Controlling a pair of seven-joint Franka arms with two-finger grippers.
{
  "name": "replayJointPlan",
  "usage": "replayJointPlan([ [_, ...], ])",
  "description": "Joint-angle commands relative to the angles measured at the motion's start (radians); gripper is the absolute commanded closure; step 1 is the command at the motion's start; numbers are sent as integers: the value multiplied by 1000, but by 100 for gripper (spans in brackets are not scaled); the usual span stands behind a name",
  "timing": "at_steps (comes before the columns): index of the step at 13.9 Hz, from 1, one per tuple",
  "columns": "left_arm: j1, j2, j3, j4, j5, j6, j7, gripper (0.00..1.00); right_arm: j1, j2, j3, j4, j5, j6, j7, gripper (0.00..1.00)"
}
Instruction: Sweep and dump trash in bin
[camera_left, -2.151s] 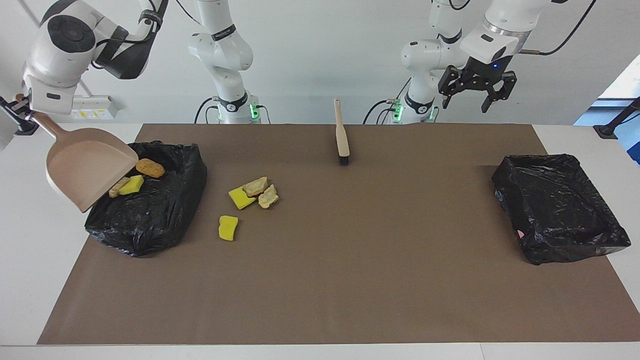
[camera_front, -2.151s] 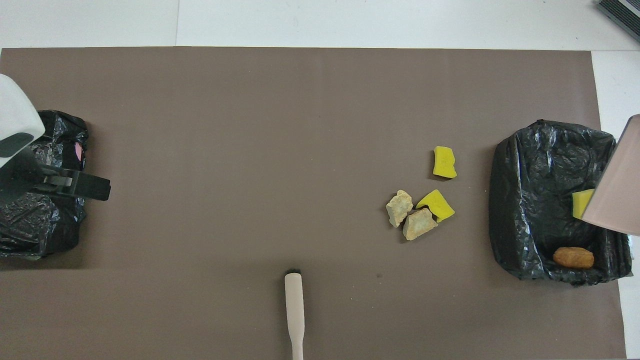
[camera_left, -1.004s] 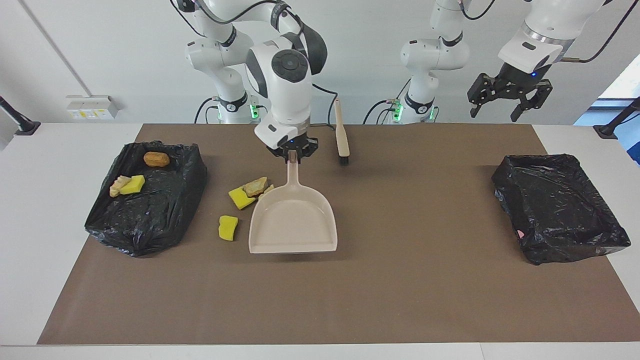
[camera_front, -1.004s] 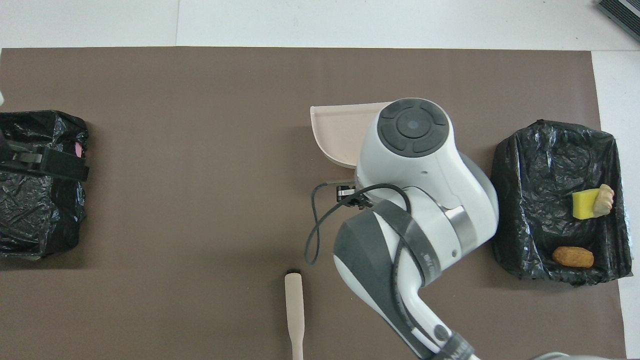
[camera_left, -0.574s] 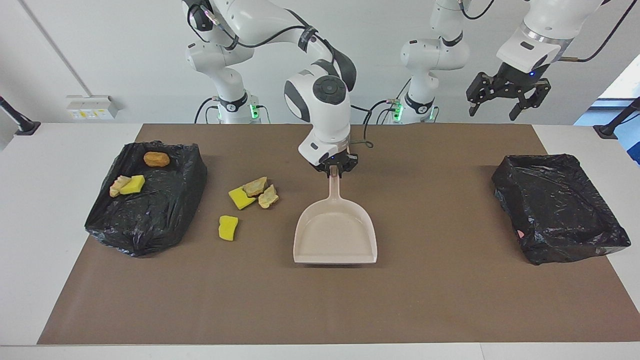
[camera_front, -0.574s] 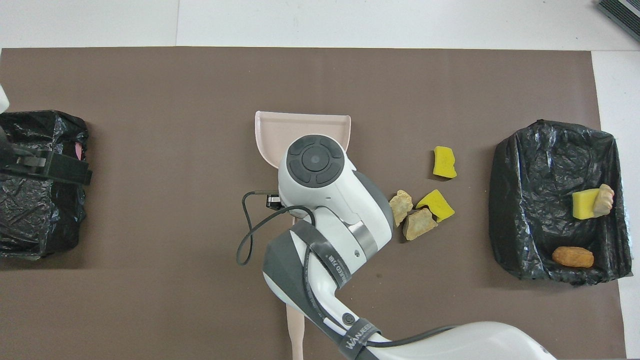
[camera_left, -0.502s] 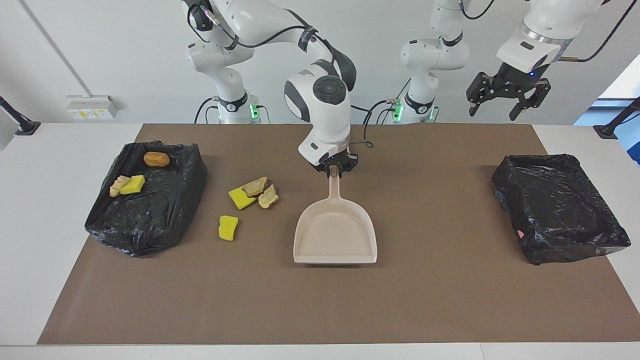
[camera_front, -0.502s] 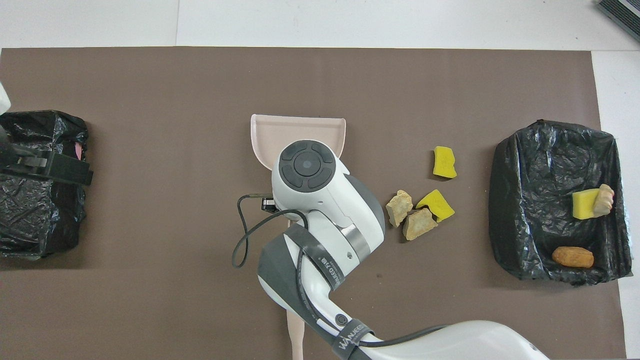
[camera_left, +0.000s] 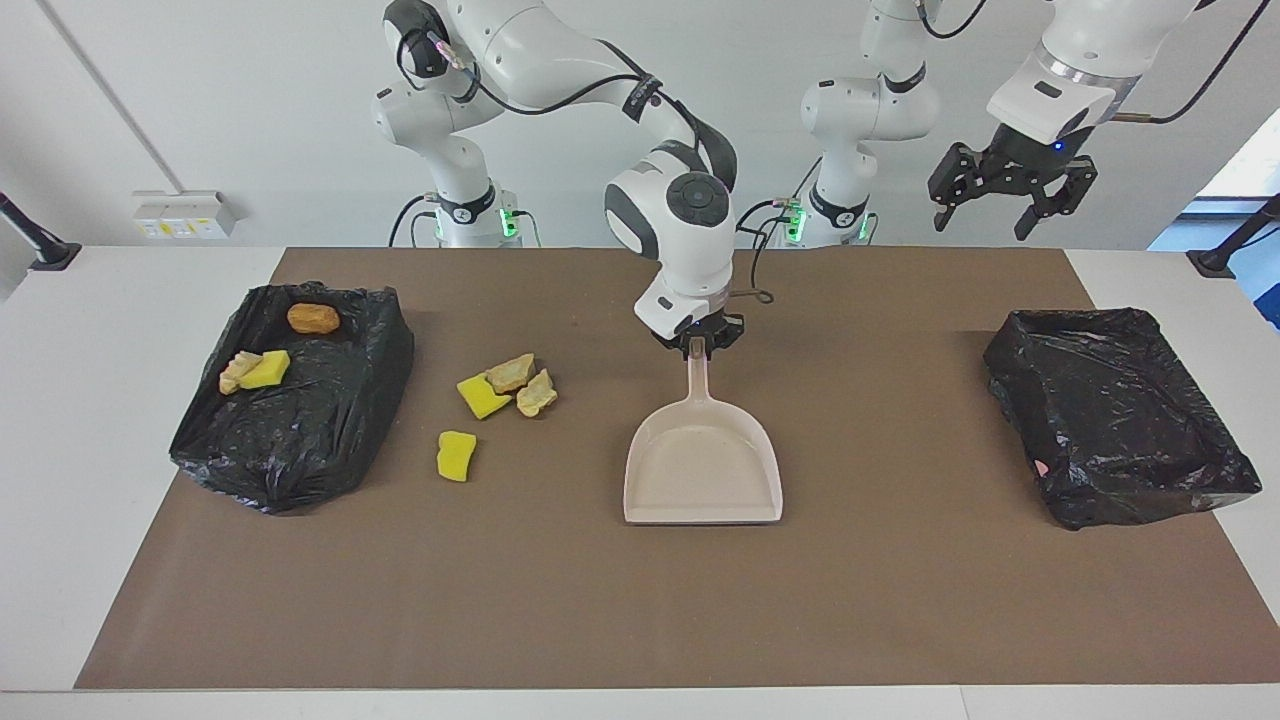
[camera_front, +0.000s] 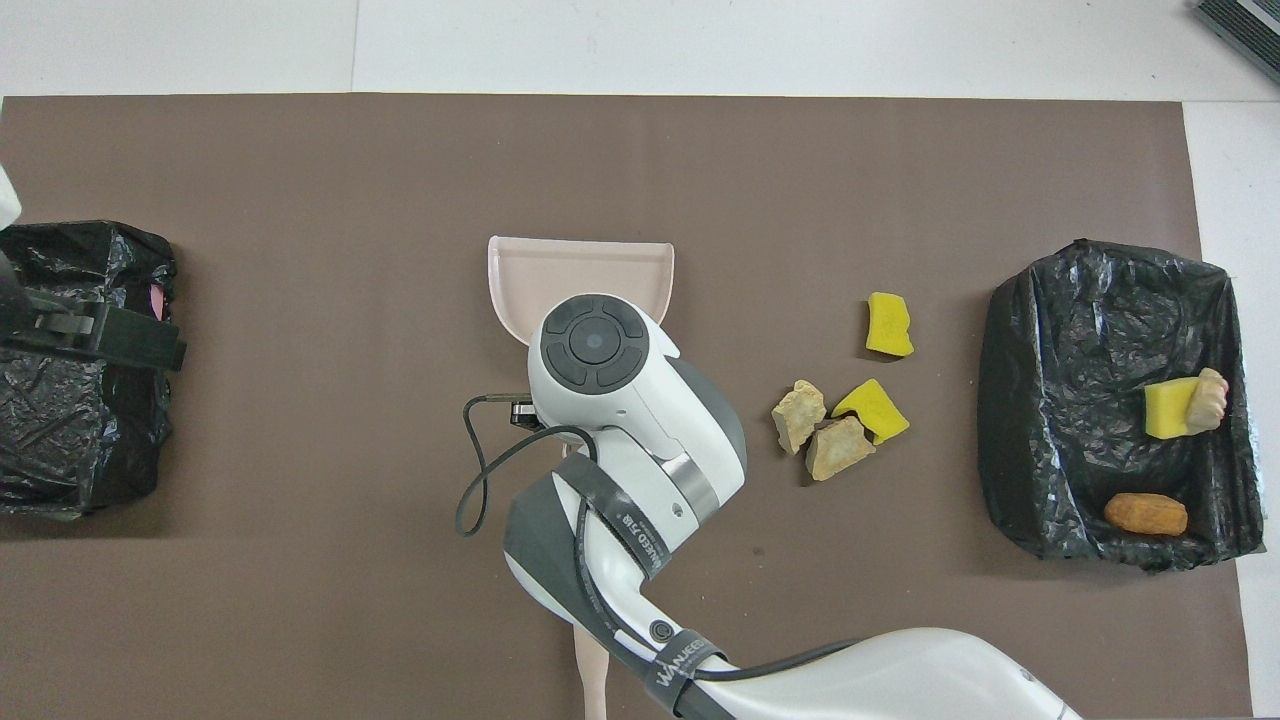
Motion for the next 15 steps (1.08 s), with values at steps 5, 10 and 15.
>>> replayJointPlan([
  [5,-20,-10,13,-21,2,59,3,0,2,-226,4,-67,55,-243,-49,0],
  [10,-88,8,6,-110,0,217,-7,0,77,-439,11,-350,172,-232,-48,0],
  [15,-226,22,6,-289,0,433,-62,0,182,-611,11,-685,309,-44,-62,0],
])
